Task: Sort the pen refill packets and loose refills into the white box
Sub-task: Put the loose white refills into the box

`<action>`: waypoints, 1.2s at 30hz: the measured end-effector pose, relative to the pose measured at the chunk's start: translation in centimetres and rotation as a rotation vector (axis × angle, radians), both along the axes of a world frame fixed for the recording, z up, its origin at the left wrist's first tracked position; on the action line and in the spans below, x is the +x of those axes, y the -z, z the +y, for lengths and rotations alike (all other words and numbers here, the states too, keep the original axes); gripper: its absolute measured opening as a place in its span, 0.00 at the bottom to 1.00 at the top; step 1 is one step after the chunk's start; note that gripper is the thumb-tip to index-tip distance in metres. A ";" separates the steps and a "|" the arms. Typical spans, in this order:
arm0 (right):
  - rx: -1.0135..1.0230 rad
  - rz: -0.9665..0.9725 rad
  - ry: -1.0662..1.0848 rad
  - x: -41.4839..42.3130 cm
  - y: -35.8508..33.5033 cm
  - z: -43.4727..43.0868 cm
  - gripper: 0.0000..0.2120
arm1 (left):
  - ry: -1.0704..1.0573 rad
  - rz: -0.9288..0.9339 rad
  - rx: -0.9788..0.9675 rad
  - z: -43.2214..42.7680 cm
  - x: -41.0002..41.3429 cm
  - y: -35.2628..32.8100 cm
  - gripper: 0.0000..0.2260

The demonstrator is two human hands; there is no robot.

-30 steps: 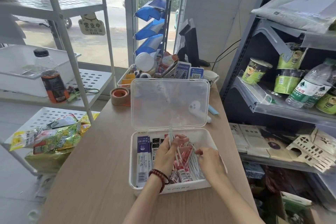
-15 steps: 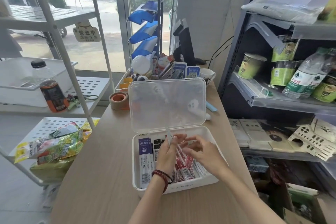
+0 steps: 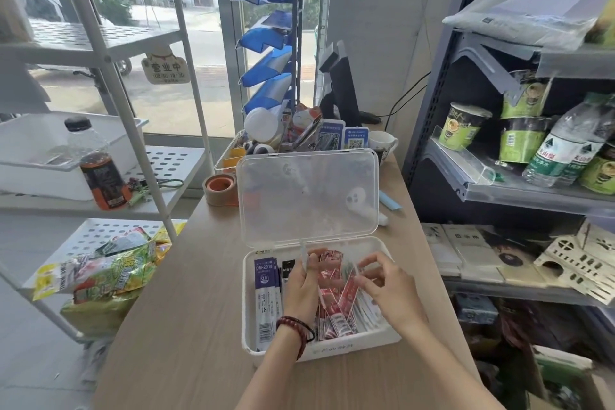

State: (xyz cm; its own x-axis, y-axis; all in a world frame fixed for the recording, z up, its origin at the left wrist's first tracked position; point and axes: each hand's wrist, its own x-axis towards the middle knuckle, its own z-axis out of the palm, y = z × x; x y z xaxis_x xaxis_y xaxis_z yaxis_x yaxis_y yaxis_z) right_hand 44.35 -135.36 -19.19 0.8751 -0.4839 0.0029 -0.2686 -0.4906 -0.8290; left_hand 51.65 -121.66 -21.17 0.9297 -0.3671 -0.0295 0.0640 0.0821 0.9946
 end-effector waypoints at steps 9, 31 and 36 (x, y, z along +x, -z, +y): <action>-0.283 0.168 0.126 0.2 3.0 -0.5 0.03 | 0.039 0.004 0.187 -0.2 0.2 0.6 0.11; -0.384 0.345 -0.070 1.8 3.2 -0.7 0.23 | 0.106 0.074 0.057 -0.1 0.1 0.4 0.10; -0.204 0.211 -0.132 2.5 3.1 -0.3 0.23 | 0.094 0.064 0.027 -0.1 0.0 0.2 0.10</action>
